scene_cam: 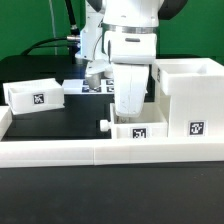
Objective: Assemble drawer
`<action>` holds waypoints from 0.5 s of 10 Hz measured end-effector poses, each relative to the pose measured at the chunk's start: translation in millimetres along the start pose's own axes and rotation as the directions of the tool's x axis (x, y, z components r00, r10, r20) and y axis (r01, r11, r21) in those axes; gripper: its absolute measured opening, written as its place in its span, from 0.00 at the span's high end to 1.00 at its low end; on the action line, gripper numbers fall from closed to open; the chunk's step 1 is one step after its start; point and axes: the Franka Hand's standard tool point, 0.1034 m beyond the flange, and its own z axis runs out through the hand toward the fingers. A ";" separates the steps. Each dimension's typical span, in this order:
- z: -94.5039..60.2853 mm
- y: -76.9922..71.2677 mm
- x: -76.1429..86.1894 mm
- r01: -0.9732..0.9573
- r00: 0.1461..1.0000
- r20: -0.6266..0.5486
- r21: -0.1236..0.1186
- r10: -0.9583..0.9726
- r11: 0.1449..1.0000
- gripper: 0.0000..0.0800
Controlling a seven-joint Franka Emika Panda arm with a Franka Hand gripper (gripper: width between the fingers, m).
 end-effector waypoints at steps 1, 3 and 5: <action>0.5 -0.4 0.0 0.025 1.000 0.000 -0.009 -0.025 1.000 0.94; 1.1 -0.7 -1.4 0.047 0.999 0.009 -0.020 -0.046 0.999 0.94; 1.1 -1.0 -0.1 0.032 0.999 0.013 -0.018 -0.032 0.999 0.94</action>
Offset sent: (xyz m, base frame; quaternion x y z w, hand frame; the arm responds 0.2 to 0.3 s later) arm -0.0018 0.0055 -0.0032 -0.0159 -0.0297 -0.0621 0.9975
